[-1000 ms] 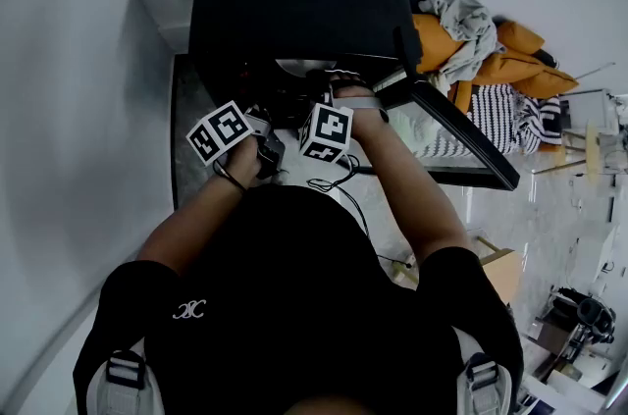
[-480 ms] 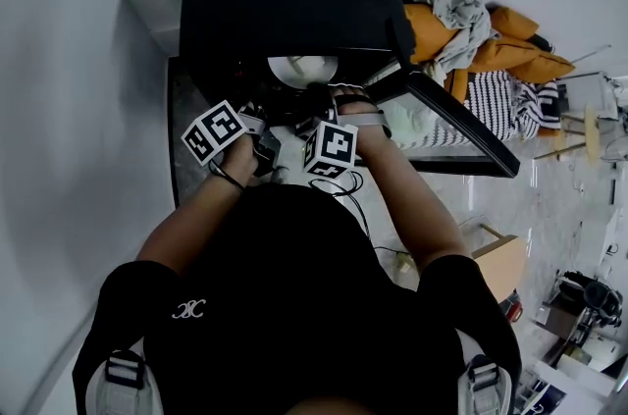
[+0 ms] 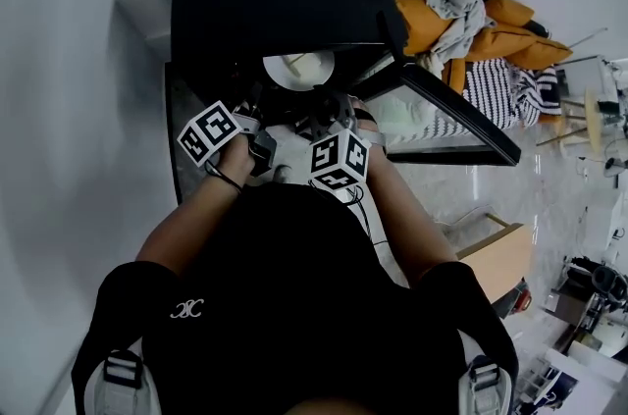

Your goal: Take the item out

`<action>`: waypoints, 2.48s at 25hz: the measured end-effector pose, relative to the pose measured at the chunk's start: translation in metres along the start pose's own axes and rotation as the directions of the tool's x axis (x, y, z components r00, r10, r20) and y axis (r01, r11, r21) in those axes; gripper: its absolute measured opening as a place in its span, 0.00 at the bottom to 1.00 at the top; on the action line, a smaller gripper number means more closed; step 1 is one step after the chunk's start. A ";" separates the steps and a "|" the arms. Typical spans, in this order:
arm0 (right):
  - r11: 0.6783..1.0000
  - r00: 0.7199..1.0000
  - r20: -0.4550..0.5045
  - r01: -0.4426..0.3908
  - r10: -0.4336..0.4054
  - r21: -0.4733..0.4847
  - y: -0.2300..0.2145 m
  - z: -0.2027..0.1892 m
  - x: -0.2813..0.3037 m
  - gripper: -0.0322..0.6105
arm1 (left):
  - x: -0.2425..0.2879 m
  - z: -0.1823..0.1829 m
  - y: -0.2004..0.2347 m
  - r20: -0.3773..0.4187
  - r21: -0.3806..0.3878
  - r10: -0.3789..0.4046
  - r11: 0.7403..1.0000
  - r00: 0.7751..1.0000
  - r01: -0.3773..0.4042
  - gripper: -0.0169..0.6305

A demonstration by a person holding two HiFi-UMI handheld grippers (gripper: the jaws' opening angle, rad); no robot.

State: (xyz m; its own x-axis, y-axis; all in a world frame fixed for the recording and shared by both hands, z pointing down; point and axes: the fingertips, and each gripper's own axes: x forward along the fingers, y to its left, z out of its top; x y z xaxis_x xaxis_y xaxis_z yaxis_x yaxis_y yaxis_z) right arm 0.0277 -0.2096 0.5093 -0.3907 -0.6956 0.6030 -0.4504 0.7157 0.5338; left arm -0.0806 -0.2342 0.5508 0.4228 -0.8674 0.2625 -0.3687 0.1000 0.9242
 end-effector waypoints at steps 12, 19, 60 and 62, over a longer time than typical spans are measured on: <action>-0.432 0.925 0.374 -0.368 -0.075 0.824 -0.021 -0.025 0.004 0.15 | 0.002 -0.002 0.003 -0.016 0.003 0.001 1.000 1.000 -0.001 0.11; -0.603 0.934 0.342 -0.333 -0.104 0.725 -0.018 -0.039 0.018 0.15 | 0.003 -0.002 0.003 -0.023 0.015 0.000 1.000 1.000 0.000 0.11; -0.583 0.879 0.461 -0.440 -0.123 0.683 -0.019 -0.026 0.027 0.09 | 0.012 0.006 0.002 -0.026 0.092 0.001 0.996 1.000 0.002 0.11; -0.573 0.874 0.470 -0.450 -0.126 0.684 -0.020 -0.026 0.022 0.09 | 0.013 0.007 0.002 -0.023 0.095 0.000 0.995 1.000 0.002 0.11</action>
State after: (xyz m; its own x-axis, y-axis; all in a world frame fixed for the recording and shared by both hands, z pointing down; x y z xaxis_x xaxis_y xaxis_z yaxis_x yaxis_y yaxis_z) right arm 0.0490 -0.2373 0.5271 -0.6619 -0.7273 0.1814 -0.1153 -0.1403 -0.9834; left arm -0.0818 -0.2493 0.5537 0.4420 -0.8558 0.2690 -0.4449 0.0513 0.8941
